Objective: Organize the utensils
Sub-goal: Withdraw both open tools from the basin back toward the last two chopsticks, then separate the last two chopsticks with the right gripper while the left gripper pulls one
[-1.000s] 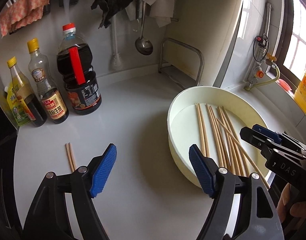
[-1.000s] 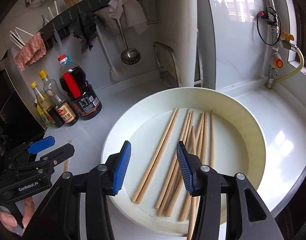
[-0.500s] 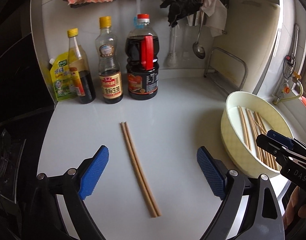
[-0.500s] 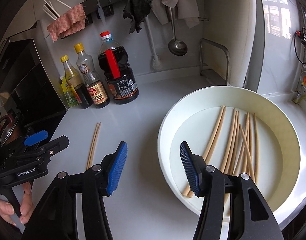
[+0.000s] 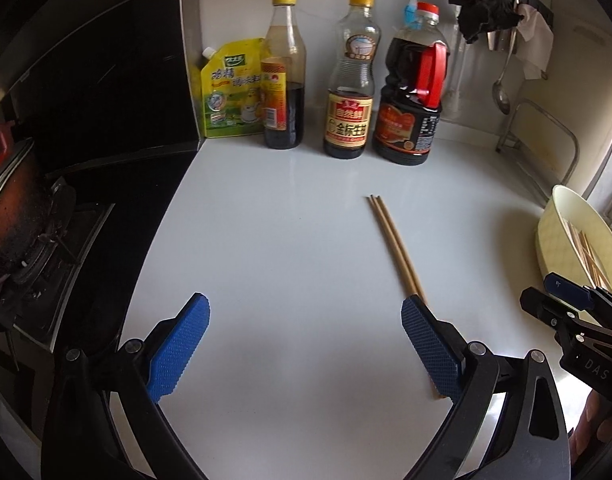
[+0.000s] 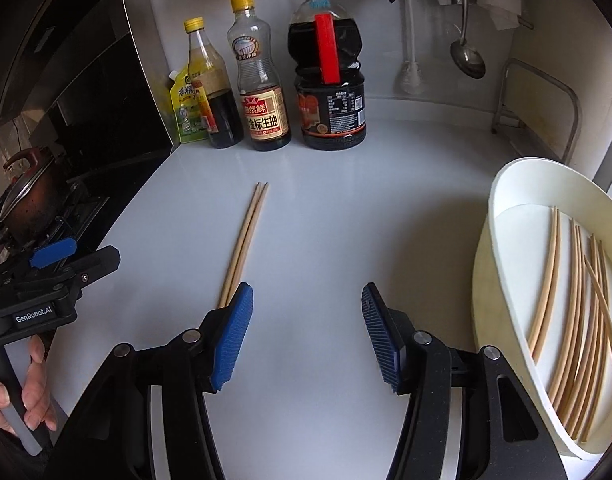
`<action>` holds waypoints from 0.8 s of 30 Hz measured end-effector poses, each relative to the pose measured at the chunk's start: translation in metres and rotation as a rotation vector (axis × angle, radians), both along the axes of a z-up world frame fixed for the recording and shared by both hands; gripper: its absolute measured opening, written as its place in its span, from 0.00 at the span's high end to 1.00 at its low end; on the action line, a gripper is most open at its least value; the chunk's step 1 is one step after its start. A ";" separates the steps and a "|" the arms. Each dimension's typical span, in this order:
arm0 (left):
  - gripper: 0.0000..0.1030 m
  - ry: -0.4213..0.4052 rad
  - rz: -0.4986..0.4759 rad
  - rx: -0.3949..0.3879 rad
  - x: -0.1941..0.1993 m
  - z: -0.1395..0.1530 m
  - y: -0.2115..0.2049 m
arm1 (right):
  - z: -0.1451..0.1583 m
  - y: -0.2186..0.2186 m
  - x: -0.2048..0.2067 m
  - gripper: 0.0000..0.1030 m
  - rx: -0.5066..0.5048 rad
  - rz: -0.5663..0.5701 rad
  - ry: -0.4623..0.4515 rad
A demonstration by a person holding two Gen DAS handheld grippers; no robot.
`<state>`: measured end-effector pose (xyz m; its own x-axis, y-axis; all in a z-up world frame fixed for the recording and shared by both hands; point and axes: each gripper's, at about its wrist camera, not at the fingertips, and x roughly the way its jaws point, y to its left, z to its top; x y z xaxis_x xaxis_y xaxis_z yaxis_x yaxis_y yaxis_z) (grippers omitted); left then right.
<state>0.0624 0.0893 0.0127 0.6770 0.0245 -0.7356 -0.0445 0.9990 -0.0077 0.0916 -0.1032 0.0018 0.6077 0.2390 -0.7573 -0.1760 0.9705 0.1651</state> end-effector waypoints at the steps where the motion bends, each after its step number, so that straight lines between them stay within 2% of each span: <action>1: 0.08 0.000 0.009 0.003 0.001 -0.001 0.003 | -0.004 0.004 0.004 0.47 -0.002 0.011 0.009; 5: 0.08 0.007 0.033 -0.006 0.006 -0.006 0.014 | -0.019 0.025 0.019 0.47 -0.026 0.056 0.037; 11: 0.07 0.005 0.039 0.021 0.012 -0.011 0.019 | -0.039 0.048 0.035 0.47 -0.061 0.080 0.090; 17: 0.07 0.013 0.027 0.013 0.019 -0.017 0.021 | -0.047 0.057 0.041 0.47 -0.098 0.078 0.097; 24: 0.07 0.020 0.012 0.037 0.025 -0.023 0.014 | -0.050 0.064 0.045 0.47 -0.141 0.089 0.093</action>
<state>0.0870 0.1037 -0.0102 0.6614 0.0601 -0.7476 -0.0562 0.9980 0.0305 0.1364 -0.0393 -0.0486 0.5144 0.1767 -0.8392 -0.2528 0.9663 0.0486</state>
